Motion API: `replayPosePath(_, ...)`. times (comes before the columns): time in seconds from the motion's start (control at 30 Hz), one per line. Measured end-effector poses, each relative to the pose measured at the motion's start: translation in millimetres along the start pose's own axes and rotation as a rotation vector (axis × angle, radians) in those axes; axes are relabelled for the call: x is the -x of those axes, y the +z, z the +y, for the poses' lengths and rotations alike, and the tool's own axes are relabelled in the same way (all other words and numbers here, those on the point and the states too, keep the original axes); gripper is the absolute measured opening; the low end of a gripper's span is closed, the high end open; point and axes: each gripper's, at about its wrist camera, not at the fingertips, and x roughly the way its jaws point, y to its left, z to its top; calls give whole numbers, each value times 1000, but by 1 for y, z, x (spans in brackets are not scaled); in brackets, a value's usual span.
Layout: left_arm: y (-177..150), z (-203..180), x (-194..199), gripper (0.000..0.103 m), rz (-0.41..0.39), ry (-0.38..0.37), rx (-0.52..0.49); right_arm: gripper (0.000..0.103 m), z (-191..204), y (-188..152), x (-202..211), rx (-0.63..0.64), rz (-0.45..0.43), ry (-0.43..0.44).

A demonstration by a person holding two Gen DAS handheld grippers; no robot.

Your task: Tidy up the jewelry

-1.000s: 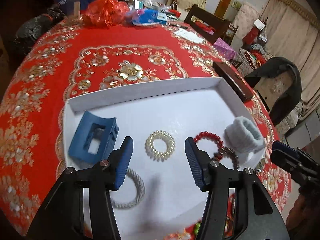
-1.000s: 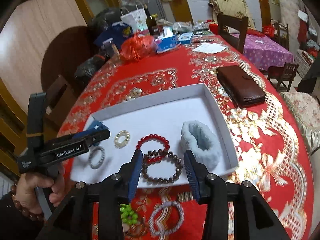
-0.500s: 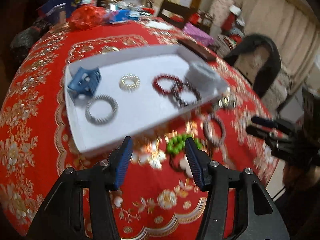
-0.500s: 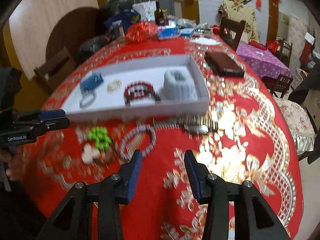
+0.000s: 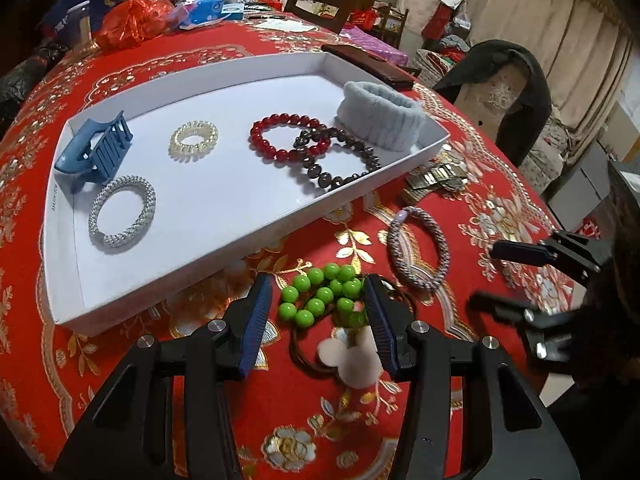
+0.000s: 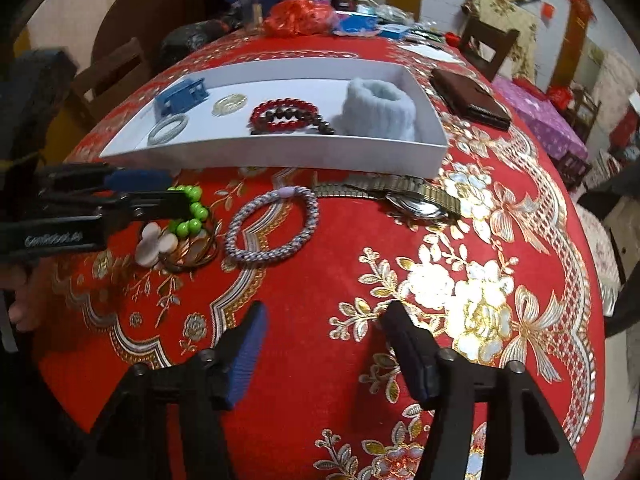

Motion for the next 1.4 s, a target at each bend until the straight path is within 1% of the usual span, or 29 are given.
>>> replayPosePath(0.03, 1, 0, -1, 46, -11, 1, -4, 64, 0, 0, 0, -2, 3, 3)
replayPosePath(0.07, 2, -1, -2, 42, -11, 5, -11, 64, 1, 0, 0, 2, 6, 1)
replayPosePath(0.1, 3, -1, -3, 31, -10, 5, -15, 64, 0, 1, -1, 1, 6, 2)
replayPosePath(0.13, 4, -1, -4, 24, -3, 3, -20, 64, 0, 1, 0, 1, 7, 3)
replayPosePath(0.17, 3, -1, -4, 23, -7, 18, -29, 64, 0, 1, -1, 1, 8, 3)
replayPosePath(0.23, 4, 0, -3, 19, -14, 13, -25, 64, -3, 0, 0, -6, 8, 1)
replayPosePath(0.27, 5, 3, 0, 9, -21, -1, -12, 64, -5, 1, 1, -14, 5, 5)
replayPosePath(0.3, 6, 7, 3, 8, -23, -21, 5, 64, -9, 0, 3, -28, -2, 10)
replayPosePath(0.5, 11, 26, 20, 8, -37, -75, 101, 64, -36, 3, 17, -130, -70, 15)
replayPosePath(0.67, 13, 24, 36, 8, -62, -79, 107, 63, -58, 16, 20, -187, -142, 47)
replayPosePath(0.87, 19, 17, 60, 8, -116, -59, 70, 61, -66, 35, -1, -131, -155, 18)
replayPosePath(0.97, 21, 17, 66, 8, -131, -60, 73, 61, -69, 44, -15, -88, -148, -21)
replayPosePath(1.0, 22, 18, 67, 8, -133, -62, 74, 61, -71, 48, -19, -73, -144, -5)
replayPosePath(1.03, 22, 19, 68, 8, -131, -62, 78, 61, -72, 49, -23, -54, -134, 11)
replayPosePath(1.07, 22, 21, 69, 8, -130, -62, 84, 61, -72, 51, -29, -18, -112, 3)
replayPosePath(1.1, 22, 22, 69, 8, -127, -61, 88, 61, -70, 54, -34, 28, -100, -27)
replayPosePath(1.13, 22, 23, 68, 8, -126, -59, 92, 63, -69, 56, -35, 57, -115, -30)
replayPosePath(1.2, 23, 25, 68, 8, -122, -59, 101, 63, -72, 62, -39, 84, -113, -11)
replayPosePath(1.23, 23, 25, 67, 8, -121, -59, 103, 65, -74, 64, -42, 86, -111, -1)
replayPosePath(1.37, 23, 25, 67, 8, -118, -58, 106, 65, -78, 70, -48, 98, -103, 66)
replayPosePath(1.4, 23, 26, 67, 8, -116, -58, 108, 64, -77, 69, -49, 102, -103, 67)
